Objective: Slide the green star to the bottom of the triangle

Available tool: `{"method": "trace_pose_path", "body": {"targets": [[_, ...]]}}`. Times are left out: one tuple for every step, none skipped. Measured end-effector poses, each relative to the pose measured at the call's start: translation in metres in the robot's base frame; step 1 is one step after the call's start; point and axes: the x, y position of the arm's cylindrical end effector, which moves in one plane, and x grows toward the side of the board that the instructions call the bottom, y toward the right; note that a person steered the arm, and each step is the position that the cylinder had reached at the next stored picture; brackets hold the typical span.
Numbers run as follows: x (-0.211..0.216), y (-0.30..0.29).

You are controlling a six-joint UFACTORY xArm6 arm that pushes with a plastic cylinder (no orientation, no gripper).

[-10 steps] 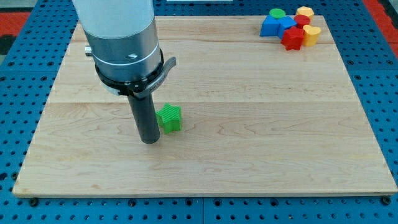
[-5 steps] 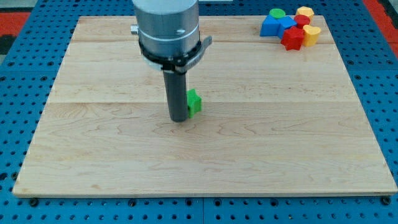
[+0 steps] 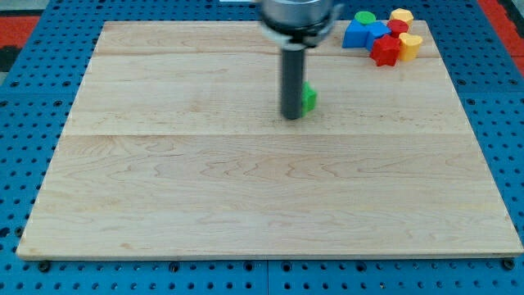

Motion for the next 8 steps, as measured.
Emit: {"method": "trace_pose_path", "body": {"targets": [[-0.008, 0.0], [0.001, -0.04], [-0.021, -0.012], [-0.046, 0.05], [-0.038, 0.049], [-0.033, 0.052], [-0.078, 0.065], [-0.107, 0.069]]}}
